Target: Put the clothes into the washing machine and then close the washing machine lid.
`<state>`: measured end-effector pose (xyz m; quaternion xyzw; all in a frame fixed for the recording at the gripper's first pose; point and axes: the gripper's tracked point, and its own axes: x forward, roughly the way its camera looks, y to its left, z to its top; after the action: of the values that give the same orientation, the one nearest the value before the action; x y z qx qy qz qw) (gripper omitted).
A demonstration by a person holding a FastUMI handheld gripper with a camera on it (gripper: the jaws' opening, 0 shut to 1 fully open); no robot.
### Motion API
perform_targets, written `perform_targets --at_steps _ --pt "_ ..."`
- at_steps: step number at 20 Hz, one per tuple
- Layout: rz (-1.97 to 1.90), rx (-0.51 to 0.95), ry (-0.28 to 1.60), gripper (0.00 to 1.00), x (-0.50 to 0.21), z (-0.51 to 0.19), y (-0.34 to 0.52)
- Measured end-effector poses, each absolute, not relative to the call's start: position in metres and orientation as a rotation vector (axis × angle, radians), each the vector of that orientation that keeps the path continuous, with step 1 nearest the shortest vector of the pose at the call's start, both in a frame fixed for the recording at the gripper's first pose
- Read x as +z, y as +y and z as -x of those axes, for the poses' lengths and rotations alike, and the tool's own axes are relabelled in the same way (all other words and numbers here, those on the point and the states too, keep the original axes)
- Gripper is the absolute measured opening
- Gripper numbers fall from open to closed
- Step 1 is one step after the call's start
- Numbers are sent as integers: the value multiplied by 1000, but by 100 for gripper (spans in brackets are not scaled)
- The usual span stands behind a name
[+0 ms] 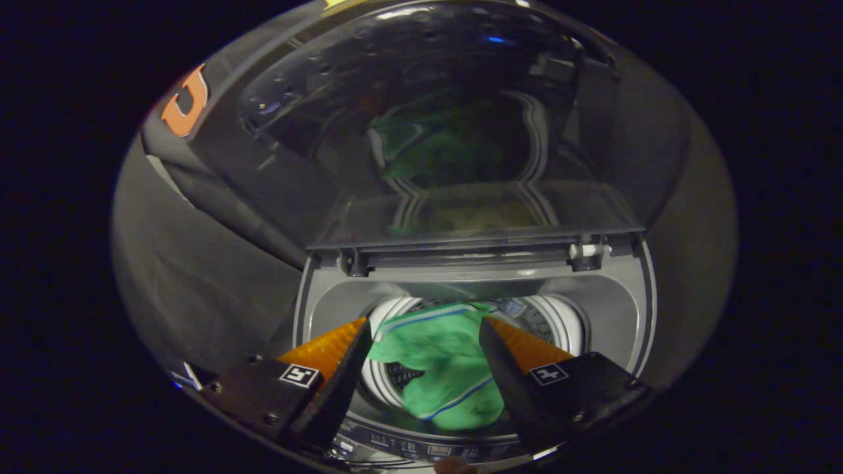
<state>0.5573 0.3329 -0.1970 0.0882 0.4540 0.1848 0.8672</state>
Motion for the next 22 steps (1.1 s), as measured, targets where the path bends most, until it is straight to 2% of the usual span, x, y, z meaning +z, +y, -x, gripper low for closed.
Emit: perform_targets --at_steps 5,12,16,22 --pt "-120 492 801 100 -143 -548 342" --pt "-73 778 452 100 28 -529 380" --pt "-59 729 305 100 94 -568 374" --pt "-99 549 382 100 87 -657 350"
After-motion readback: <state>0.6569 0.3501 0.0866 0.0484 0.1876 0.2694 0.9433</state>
